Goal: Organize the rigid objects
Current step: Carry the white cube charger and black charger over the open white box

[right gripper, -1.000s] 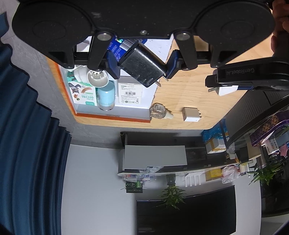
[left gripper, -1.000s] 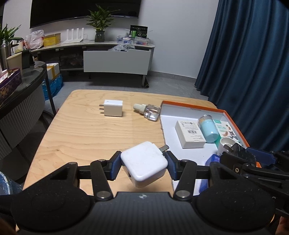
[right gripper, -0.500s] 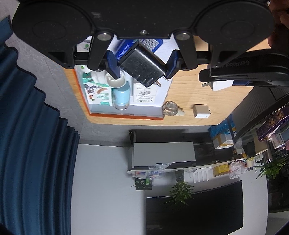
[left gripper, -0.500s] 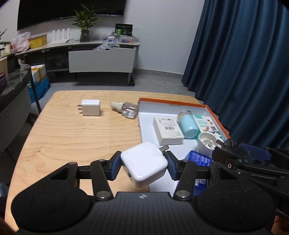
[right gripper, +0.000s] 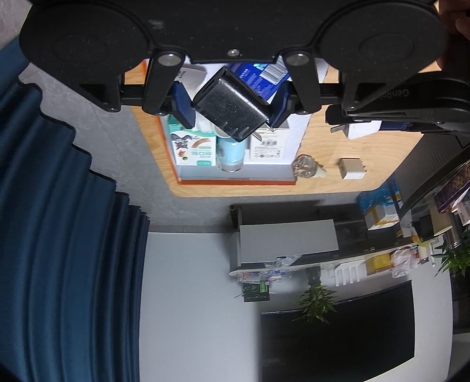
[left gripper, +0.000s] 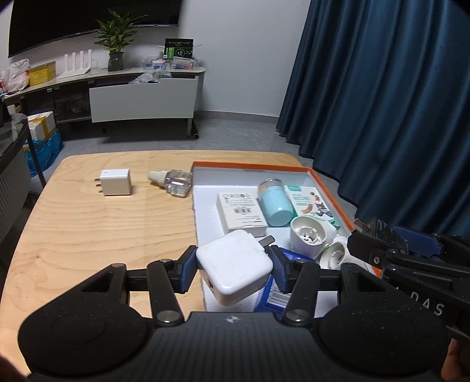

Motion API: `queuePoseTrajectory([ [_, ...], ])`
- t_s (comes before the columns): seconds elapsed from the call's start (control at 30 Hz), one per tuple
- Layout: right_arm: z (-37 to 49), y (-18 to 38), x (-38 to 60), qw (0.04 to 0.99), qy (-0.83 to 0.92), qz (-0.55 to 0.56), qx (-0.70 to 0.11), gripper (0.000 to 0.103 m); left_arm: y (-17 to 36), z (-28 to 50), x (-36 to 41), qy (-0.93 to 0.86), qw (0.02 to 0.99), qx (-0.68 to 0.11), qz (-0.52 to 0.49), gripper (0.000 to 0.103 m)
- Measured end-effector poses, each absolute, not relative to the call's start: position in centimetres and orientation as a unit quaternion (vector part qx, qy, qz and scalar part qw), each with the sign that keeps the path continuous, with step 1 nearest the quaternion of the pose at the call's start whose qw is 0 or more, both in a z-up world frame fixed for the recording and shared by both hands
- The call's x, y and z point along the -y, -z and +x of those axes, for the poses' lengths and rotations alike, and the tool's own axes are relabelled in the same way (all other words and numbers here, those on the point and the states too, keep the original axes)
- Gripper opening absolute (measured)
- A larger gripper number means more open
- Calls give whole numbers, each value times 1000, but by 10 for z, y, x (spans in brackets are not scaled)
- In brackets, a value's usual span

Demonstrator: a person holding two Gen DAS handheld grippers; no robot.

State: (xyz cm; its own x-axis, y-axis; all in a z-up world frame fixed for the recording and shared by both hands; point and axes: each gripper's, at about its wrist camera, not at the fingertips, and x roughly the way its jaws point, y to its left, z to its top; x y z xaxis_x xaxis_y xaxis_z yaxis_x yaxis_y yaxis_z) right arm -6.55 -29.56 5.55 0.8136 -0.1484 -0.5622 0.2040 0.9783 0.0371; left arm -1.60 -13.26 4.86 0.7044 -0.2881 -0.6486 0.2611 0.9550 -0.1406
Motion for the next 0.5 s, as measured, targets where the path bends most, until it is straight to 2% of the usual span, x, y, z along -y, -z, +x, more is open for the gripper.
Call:
queuePoseTrajectory([
  [0.5, -59, -58, 312, 952, 104, 59, -282, 68, -49, -6, 151, 160, 921, -355, -8, 52],
])
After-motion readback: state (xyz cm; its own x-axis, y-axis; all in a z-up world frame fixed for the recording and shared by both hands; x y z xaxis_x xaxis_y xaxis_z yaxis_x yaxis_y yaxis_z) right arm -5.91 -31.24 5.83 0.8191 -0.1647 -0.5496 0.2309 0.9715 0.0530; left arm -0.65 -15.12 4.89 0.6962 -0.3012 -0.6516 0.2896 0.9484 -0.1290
